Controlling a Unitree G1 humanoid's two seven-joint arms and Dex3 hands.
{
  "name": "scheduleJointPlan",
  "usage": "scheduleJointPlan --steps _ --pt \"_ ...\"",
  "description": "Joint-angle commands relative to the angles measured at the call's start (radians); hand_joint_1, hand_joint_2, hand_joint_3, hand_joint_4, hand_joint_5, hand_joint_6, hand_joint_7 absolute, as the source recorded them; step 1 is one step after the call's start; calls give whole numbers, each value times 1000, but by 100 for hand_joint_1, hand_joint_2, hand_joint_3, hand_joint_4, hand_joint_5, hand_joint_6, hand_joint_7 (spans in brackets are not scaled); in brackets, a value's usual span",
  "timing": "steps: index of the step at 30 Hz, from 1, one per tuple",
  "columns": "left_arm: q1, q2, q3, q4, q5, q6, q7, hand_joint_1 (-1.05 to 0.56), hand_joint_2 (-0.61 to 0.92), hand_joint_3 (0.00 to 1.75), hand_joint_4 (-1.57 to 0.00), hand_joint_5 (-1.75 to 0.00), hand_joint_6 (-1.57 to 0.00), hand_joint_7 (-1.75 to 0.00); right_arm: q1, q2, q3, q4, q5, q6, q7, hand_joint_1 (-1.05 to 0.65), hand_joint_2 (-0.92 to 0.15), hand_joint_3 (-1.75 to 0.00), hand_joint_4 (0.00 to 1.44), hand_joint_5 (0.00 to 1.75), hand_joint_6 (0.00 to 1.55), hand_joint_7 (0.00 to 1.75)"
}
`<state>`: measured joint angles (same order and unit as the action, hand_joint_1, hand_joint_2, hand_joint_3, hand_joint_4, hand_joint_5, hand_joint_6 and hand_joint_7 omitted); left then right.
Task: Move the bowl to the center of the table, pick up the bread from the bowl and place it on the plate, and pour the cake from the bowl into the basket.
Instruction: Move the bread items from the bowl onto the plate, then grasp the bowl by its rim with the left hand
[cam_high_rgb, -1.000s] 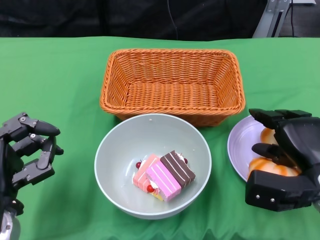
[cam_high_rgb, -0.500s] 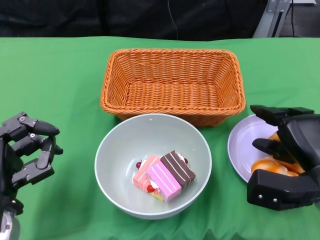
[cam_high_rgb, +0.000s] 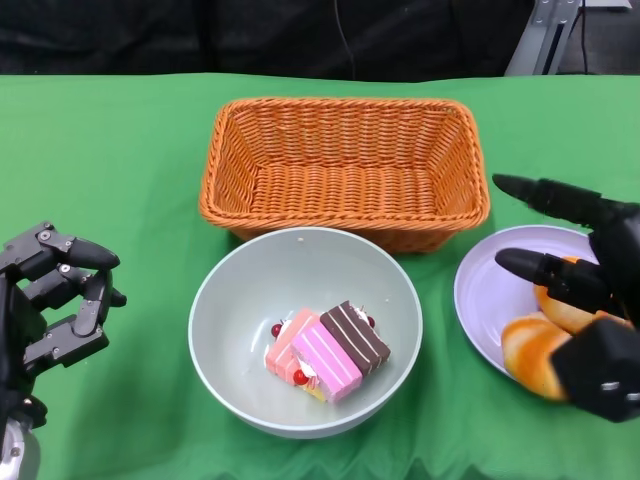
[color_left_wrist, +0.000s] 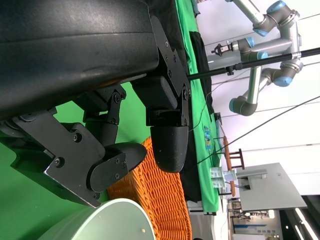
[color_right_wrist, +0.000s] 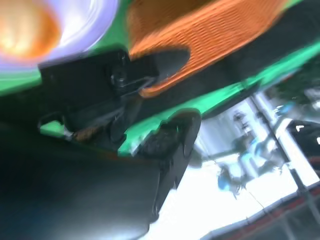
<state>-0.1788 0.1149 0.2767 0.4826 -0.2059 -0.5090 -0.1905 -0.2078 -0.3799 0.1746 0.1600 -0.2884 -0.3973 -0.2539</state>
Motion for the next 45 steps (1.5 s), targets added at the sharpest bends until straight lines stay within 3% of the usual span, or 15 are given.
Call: scheduleJointPlan --steps 1,4,7,8,9,11,13,22,25,31,32,33,36,39,45 --pt "-7 26 7 17 -8 -17 -16 -3 53 106 -79 -147 -90 -113 71 19 -53 -114 116 12 93 -31 -90 -1 98 12 84 4" --pt "-8 27 9 20 -26 -19 -38 -3 53 105 -79 -146 -90 -112 147 39 -89 -203 259 29 201 -27 -92 -2 99 12 86 4" --pt "-7 32 9 16 -21 -12 -44 -4 54 103 -80 -144 -91 -111 225 106 -135 -296 460 99 265 -20 -92 -5 105 22 95 8" --pt "-7 35 9 17 -21 -13 -50 -3 55 103 -80 -144 -90 -111 241 126 -147 -314 508 114 280 -16 -92 -10 91 58 98 11" --pt "-8 36 9 18 -22 -15 -54 -2 55 103 -80 -145 -90 -111 250 140 -156 -325 534 125 293 -14 -91 -13 81 81 98 13" --pt "-8 39 9 22 -25 -19 -67 -3 55 104 -78 -145 -89 -112 283 163 -176 -332 588 127 333 -12 -92 -21 71 108 99 18" --pt "-8 40 10 22 -24 -19 -73 -3 54 104 -78 -146 -89 -112 317 178 -193 -332 611 116 368 -12 -92 -24 68 120 98 24" --pt "7 45 -5 -15 -14 -30 -95 -4 54 104 -77 -146 -89 -114 338 238 -251 -338 720 164 468 -21 -92 -20 72 128 92 52" --pt "19 47 -16 -45 -4 -47 -106 -8 55 98 -79 -144 -91 -110 335 263 -262 -368 770 225 466 -21 -92 -20 72 133 80 87" --pt "67 70 -55 -131 59 -114 -118 -10 56 95 -79 -141 -90 -106 357 282 -265 -382 747 243 482 -21 -92 -21 72 134 76 95" --pt "99 87 -77 -189 102 -165 -132 -17 55 85 -67 -121 -75 -86 366 287 -262 -384 739 244 484 -20 -92 -22 72 138 74 100" --pt "122 100 -93 -229 131 -198 -140 -21 61 63 -64 -86 -72 -52 371 291 -261 -386 734 245 486 -19 -91 -23 71 140 73 104" --pt "154 134 -107 -297 207 -259 -131 -25 71 38 -64 -52 -74 -15 368 300 -265 -384 736 251 495 -18 -91 -24 71 141 72 106" --pt "184 184 -102 -381 335 -352 -112 -35 82 10 -59 -21 -66 -2 358 313 -269 -374 750 260 511 -17 -91 -27 69 143 71 106" --pt "205 236 -94 -409 475 -482 -57 -43 85 3 -52 -8 -57 0 352 330 -273 -373 745 256 524 -15 -89 -34 69 143 71 106"
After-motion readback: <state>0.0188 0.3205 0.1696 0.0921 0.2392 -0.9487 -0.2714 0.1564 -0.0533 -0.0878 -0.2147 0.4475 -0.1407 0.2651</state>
